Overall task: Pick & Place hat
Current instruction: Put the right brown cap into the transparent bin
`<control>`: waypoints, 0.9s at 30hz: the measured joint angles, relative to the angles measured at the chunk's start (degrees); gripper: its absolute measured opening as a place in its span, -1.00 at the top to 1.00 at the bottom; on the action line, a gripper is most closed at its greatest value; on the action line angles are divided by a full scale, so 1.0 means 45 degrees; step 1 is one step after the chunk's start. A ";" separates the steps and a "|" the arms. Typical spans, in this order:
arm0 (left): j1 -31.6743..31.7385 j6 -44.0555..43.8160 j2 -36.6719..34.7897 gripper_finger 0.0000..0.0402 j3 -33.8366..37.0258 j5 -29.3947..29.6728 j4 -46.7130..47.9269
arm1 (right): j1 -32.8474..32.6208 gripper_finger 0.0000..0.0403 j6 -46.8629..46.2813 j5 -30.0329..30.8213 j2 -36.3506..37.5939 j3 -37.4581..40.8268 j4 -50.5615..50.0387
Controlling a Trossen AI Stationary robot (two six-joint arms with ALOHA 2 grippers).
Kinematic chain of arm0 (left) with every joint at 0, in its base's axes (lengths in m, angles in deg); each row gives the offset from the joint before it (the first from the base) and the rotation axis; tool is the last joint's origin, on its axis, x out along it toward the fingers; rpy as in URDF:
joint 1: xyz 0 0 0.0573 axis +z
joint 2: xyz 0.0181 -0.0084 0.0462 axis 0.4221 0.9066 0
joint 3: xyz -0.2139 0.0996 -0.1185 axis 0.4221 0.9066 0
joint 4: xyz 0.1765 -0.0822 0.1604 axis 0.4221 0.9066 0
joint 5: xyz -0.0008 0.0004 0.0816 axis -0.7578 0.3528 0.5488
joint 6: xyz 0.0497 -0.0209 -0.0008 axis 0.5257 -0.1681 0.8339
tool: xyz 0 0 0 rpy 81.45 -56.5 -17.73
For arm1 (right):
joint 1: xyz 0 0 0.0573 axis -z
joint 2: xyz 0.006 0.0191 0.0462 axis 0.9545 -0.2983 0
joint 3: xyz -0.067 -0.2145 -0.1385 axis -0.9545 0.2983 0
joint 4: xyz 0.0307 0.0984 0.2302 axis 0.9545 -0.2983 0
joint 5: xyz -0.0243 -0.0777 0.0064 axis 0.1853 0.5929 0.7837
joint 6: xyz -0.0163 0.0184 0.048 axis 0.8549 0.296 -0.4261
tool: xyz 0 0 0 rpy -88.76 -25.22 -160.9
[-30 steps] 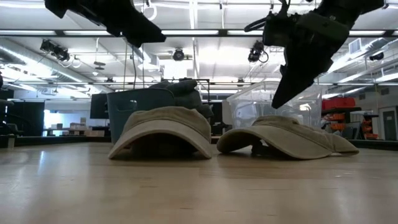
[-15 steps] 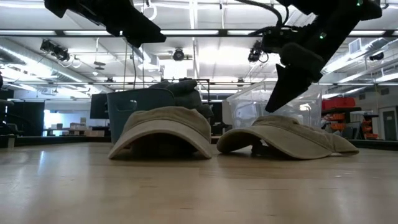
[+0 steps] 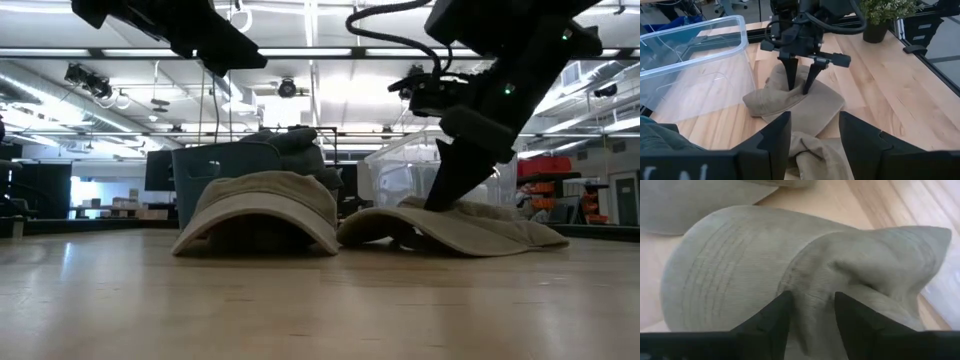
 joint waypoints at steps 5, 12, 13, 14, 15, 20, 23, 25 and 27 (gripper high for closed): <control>0.0000 0.0000 0.0000 0.15 -0.0005 0.0005 0.0202 | 0.0005 0.84 0.0683 -0.1078 0.0303 -0.0019 0.0040; 0.0000 0.0000 0.0000 0.15 -0.0005 0.0033 0.0257 | -0.0279 0.96 0.2339 -0.1850 0.1792 -0.0614 -0.0242; 0.0000 0.0000 0.0000 0.15 -0.0005 0.0034 0.0261 | -0.0340 0.97 0.2898 -0.1834 0.2104 -0.0860 -0.0259; 0.0000 0.0000 0.0000 0.15 -0.0005 0.0029 0.0261 | -0.0399 0.97 0.3403 -0.1741 0.2418 -0.1119 -0.0328; 0.0000 0.0004 0.0000 0.15 -0.0005 0.0033 0.0261 | -0.0439 0.96 0.3844 -0.1589 0.2698 -0.1432 -0.0436; 0.0000 0.0002 0.0000 0.15 -0.0005 0.0034 0.0279 | -0.0531 0.98 0.7411 0.0868 0.4200 -0.2908 -0.1301; 0.0000 0.0005 0.0000 0.15 -0.0005 0.0033 0.0280 | -0.0339 0.98 1.0051 0.3247 0.4909 -0.3345 -0.1516; -0.0001 0.0005 0.0000 0.15 -0.0005 0.0029 0.0271 | -0.0047 0.98 1.1552 0.4509 0.5334 -0.3381 -0.1505; 0.0000 0.0007 0.0005 0.15 -0.0005 0.0029 0.0276 | 0.0417 0.98 1.2556 0.5224 0.5644 -0.3390 -0.1686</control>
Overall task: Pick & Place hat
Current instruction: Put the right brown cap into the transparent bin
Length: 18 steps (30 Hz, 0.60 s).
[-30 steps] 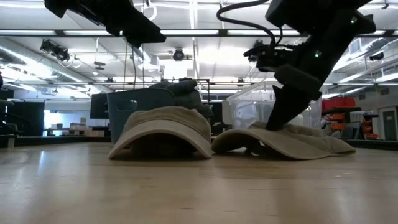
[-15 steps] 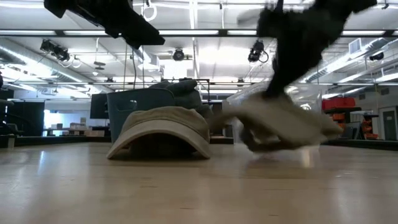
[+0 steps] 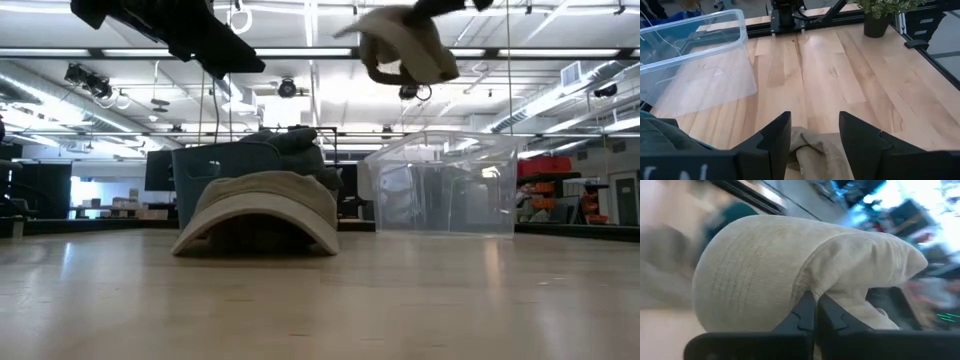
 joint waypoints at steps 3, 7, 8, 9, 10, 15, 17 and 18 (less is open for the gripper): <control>0.0010 0.0012 0.0000 0.15 0.0000 0.0000 0.0000 | 0.1098 0.98 0.0780 0.0217 0.0213 0.0000 -0.0845; 0.0092 0.0008 0.0000 0.15 0.0000 0.0002 -0.0008 | 0.2860 0.99 0.1287 0.0208 0.0136 0.0202 -0.1994; 0.0112 0.0007 0.0000 0.15 0.0000 0.0004 -0.0013 | 0.3292 0.99 0.1288 0.0162 0.0074 0.0314 -0.2186; 0.0140 0.0002 0.0000 0.15 0.0000 0.0003 -0.0019 | 0.3706 0.99 0.1245 0.0124 -0.0014 0.0422 -0.2395; 0.0141 0.0002 0.0000 0.15 0.0000 0.0001 -0.0012 | 0.4082 0.99 0.1204 0.0020 -0.0085 0.0543 -0.2501; 0.0141 -0.0002 0.0000 0.15 0.0000 0.0004 -0.0011 | 0.5261 0.99 0.1719 -0.2210 -0.0420 0.1372 -0.2593; 0.0141 -0.0002 0.0000 0.15 0.0000 0.0005 -0.0014 | 0.5409 0.99 0.2485 -0.2546 -0.0632 0.1789 -0.2489; 0.0141 -0.0002 0.0000 0.15 0.0000 0.0005 -0.0010 | 0.5460 0.99 0.2935 -0.2528 -0.0721 0.2030 -0.2397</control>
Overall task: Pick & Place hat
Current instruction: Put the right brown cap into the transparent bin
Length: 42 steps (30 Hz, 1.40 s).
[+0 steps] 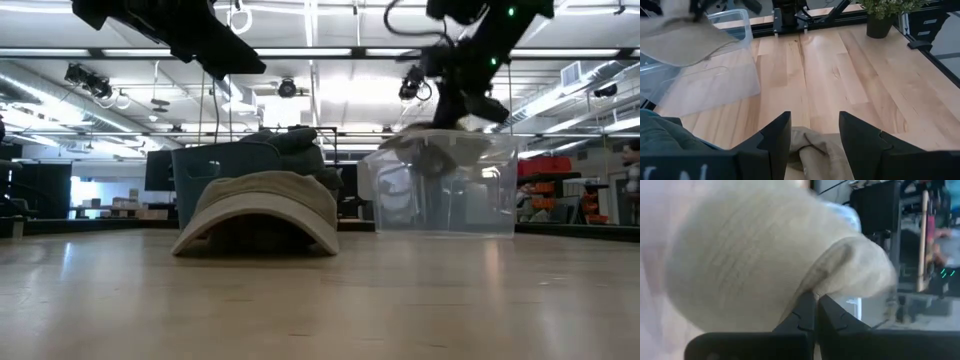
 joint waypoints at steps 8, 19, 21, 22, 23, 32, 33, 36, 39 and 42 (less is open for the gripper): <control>0.0000 0.0000 0.0000 0.15 0.0000 0.0000 -0.0005 | -0.0004 0.99 0.3033 -0.0115 -0.0463 0.1500 0.0341; 0.0000 0.0000 0.0000 0.15 0.0000 0.0000 -0.0005 | -0.0003 0.82 0.0718 -0.0313 -0.0490 0.1312 0.0541; 0.0000 0.0000 0.0000 0.15 0.0000 0.0000 -0.0003 | -0.0006 0.73 0.0544 -0.0271 -0.0483 0.0903 0.0554; 0.0000 0.0000 0.0000 0.15 0.0000 0.0000 -0.0005 | -0.0009 0.68 0.0495 -0.0252 -0.0482 0.0719 0.0567; 0.0000 -0.0003 0.0000 0.15 0.0000 0.0000 0.0000 | -0.0009 0.64 0.0440 -0.0218 -0.0474 0.0562 0.0535; 0.0000 -0.0005 0.0000 0.15 0.0000 0.0000 0.0000 | -0.0009 0.30 -0.1214 0.0335 -0.0468 -0.1017 -0.0798; 0.0000 -0.0005 0.0000 0.15 0.0000 0.0000 0.0000 | -0.0009 0.28 -0.1325 0.0272 -0.0469 -0.1119 -0.0526; 0.0000 -0.0005 0.0000 0.15 0.0000 0.0000 0.0000 | -0.0004 0.28 -0.1646 -0.0737 -0.0477 -0.1141 0.1265; 0.0000 -0.0005 0.0000 0.15 0.0000 0.0000 0.0000 | 0.0071 0.37 -0.1885 -0.2373 -0.0676 -0.1151 0.2518; 0.0000 -0.0005 0.0000 0.15 0.0000 0.0000 0.0000 | 0.0194 0.59 -0.1946 -0.2764 -0.1144 -0.1151 0.3243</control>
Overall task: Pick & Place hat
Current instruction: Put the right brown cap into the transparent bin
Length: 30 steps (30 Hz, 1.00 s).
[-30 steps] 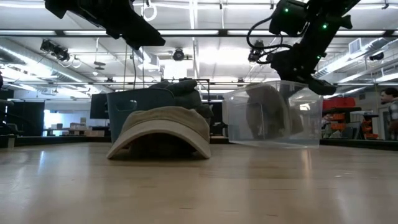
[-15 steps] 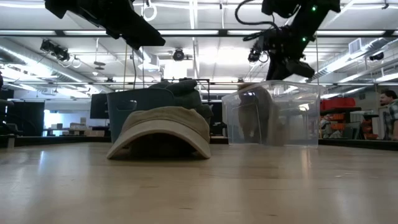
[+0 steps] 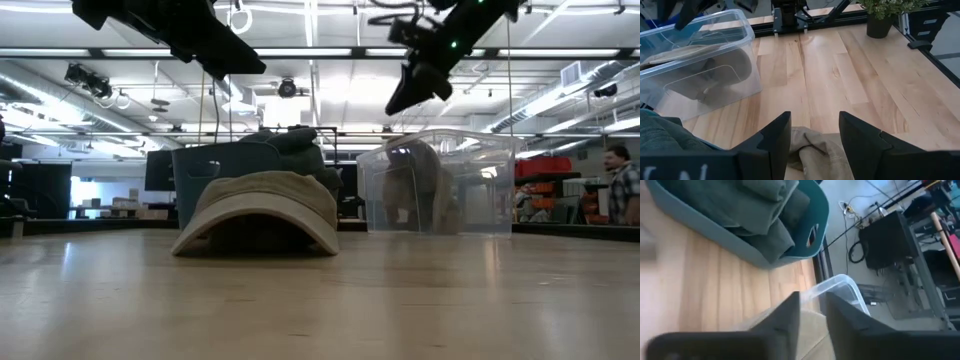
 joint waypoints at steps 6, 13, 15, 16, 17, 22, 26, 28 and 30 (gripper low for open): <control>0.0000 0.0000 0.0000 0.15 0.0000 0.0000 0.0008 | 0.0495 0.94 0.0054 0.0007 -0.1349 0.0004 -0.0395; 0.0000 0.0005 0.0000 0.15 0.0000 0.0000 0.0189 | 0.0577 0.97 0.0165 0.1568 -0.1500 0.0006 -0.1215; 0.0000 0.0001 0.0000 0.15 0.0000 0.0000 0.0223 | 0.0602 0.98 0.0215 0.1775 -0.1297 0.0067 -0.1488; 0.0000 0.0005 0.0000 0.15 0.0000 0.0000 0.0220 | 0.0583 0.97 0.0293 0.1756 -0.1125 0.0025 -0.1494; 0.0000 0.0005 0.0000 0.15 0.0000 0.0000 0.0216 | 0.0569 0.96 0.0448 0.1764 -0.1012 -0.0010 -0.1533; 0.0000 0.0005 0.0000 0.15 0.0000 0.0000 0.0223 | 0.0516 0.98 0.1191 0.1737 -0.0944 0.0041 -0.0715; 0.0000 0.0006 0.0000 0.15 0.0000 0.0000 0.0223 | 0.0465 0.99 0.1986 0.0320 -0.0906 -0.0005 0.0889; 0.0000 0.0005 0.0000 0.15 0.0000 0.0000 0.0219 | 0.0688 0.99 0.1958 -0.0501 -0.0989 0.0000 0.0825; 0.0000 -0.0001 0.0000 0.15 0.0000 0.0000 0.0223 | 0.0933 0.99 0.0916 -0.1005 -0.1015 0.0005 0.0298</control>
